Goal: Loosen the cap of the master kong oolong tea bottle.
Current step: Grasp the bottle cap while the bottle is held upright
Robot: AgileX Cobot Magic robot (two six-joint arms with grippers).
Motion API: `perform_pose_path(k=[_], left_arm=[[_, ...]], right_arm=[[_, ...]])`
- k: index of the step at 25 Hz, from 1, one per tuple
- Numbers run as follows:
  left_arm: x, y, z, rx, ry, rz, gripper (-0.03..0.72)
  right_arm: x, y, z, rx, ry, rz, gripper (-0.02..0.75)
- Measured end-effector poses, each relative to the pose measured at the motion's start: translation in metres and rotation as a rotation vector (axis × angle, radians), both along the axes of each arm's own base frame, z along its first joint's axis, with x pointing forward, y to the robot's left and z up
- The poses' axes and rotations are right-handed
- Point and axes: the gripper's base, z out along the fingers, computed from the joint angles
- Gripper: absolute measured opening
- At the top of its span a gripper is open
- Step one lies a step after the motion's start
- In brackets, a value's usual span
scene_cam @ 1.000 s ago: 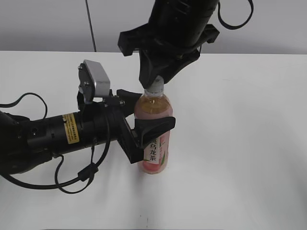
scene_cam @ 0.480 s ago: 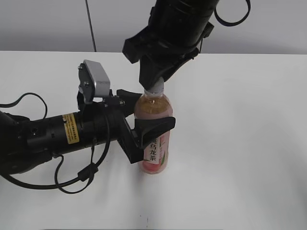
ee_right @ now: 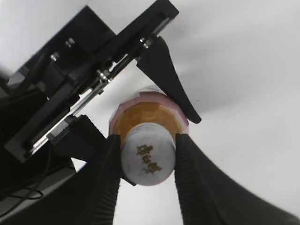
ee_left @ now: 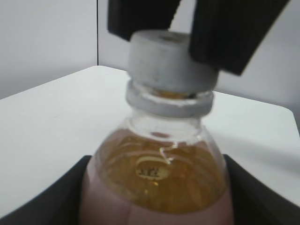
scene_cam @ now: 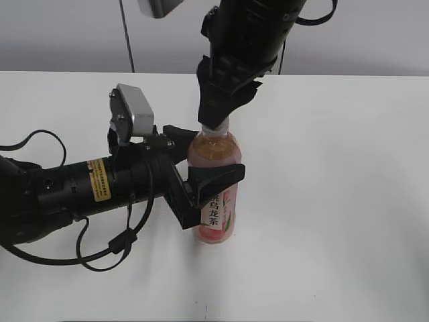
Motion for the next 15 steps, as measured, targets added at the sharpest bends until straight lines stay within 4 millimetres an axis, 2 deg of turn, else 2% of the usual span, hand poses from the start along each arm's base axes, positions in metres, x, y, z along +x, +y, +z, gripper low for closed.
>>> perform_pose_path(k=[15], left_arm=[[0.0,0.0,0.0,0.0,0.0,0.0,0.464]], right_arm=[[-0.0003,-0.0001,0.0007,-0.05,-0.182,0.487,0.269]])
